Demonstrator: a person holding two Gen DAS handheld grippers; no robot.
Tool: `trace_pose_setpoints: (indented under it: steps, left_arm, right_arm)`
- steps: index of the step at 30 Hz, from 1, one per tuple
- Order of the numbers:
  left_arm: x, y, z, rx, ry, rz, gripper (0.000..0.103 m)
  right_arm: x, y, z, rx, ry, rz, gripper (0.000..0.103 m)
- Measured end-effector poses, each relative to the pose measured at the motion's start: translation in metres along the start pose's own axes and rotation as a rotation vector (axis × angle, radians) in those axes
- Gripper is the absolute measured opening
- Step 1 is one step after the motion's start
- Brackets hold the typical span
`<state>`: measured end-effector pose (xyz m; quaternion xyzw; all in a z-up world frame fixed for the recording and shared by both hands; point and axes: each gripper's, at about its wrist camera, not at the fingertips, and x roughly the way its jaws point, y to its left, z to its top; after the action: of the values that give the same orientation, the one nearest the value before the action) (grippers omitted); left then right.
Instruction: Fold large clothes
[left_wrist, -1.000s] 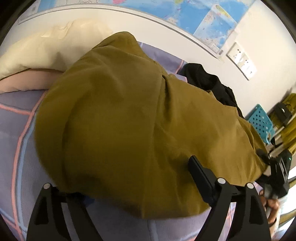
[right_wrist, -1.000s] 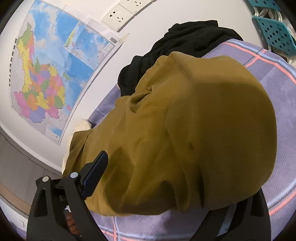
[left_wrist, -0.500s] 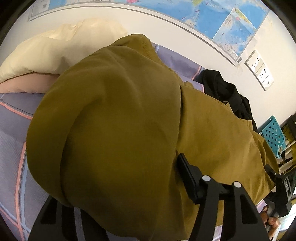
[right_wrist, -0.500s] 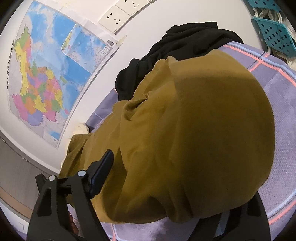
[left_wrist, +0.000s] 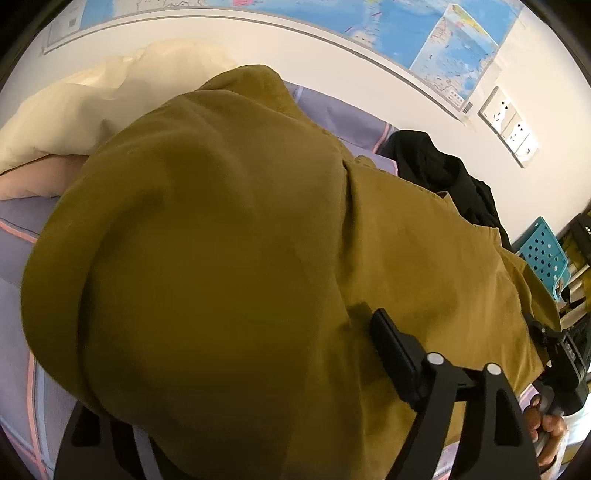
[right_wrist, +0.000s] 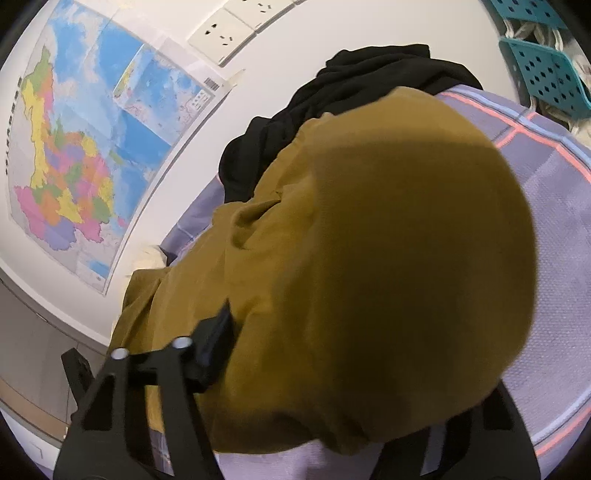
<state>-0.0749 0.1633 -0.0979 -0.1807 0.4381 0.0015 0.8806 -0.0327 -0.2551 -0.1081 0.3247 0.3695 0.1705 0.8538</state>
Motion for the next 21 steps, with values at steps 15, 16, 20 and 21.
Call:
trace_pose_setpoints:
  steps: [15, 16, 20, 21]
  left_arm:
    - [-0.004, 0.017, 0.008, -0.073, 0.024, -0.068, 0.040]
    - [-0.006, 0.015, 0.008, -0.060, 0.017, -0.063, 0.037]
    - [-0.014, 0.007, 0.011, -0.023, 0.000, -0.059, 0.028]
    - [-0.018, 0.006, 0.012, -0.020, -0.005, -0.070, 0.026]
  right_arm:
    - [0.011, 0.012, 0.004, -0.002, 0.011, 0.013, 0.077]
    - [0.012, 0.014, 0.004, -0.022, 0.012, -0.008, 0.071]
    - [0.008, 0.015, 0.008, -0.040, 0.020, 0.005, 0.043]
    - [0.004, 0.017, 0.010, -0.051, 0.018, 0.020, 0.039]
